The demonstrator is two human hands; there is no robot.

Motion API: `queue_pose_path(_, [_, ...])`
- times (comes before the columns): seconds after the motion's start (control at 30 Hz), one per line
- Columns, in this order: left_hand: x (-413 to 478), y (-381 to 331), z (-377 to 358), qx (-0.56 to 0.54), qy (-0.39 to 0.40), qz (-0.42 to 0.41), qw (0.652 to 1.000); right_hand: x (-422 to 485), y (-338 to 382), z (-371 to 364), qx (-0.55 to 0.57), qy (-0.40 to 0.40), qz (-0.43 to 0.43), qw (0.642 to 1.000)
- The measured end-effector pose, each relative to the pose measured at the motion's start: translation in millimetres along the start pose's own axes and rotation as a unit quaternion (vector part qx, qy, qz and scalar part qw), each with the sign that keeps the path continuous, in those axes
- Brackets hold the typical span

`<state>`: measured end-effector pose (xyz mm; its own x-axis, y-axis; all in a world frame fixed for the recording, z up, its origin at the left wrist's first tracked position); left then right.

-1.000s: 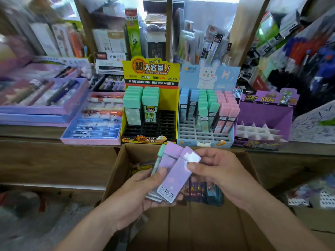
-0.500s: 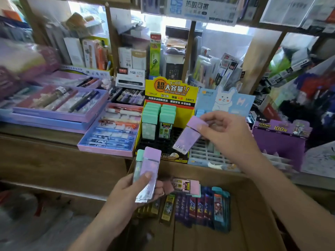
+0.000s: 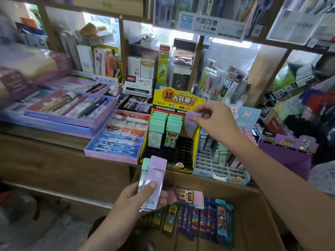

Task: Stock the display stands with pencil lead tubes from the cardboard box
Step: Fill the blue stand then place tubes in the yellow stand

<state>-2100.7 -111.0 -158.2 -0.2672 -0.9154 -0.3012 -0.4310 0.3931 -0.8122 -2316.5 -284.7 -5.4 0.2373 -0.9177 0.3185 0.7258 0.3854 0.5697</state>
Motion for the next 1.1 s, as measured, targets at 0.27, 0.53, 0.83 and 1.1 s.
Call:
queue_pose_path(0.27, [2.1, 1.0, 1.9, -0.005, 0.003, -0.001, 1.000, 4.8, -4.5, -8.5, -0.093, 0.033, 0.012, 0.995])
queue_pose_path(0.53, [0.8, -2.4, -5.1, 0.007, 0.033, -0.010, 0.999, 7.5, -8.9, -8.4, -0.113, 0.071, -0.008, 0.991])
queue_pose_path(0.83, [0.5, -1.6, -3.5, 0.011, 0.031, -0.016, 0.999, 0.2, 2.2, -17.7, -0.232, 0.047, 0.047, 0.970])
queue_pose_path(1.1, [-0.4, -2.2, -3.2, 0.011, 0.025, -0.015, 1.000, -9.1, 4.9, -17.2, -0.205, 0.035, 0.050, 0.977])
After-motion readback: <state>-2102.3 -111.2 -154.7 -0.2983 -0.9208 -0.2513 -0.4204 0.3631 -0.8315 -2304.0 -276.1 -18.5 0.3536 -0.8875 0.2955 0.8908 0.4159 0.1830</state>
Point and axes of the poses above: each hand's wrist, its own x-axis towards the middle knuckle, its own z-axis out of the back of the hand, y = z × x, the point moved 4 cm from there along x, towards the middle knuckle, and after that the axes turned 9 degrees about y, right-handed, at the moved point
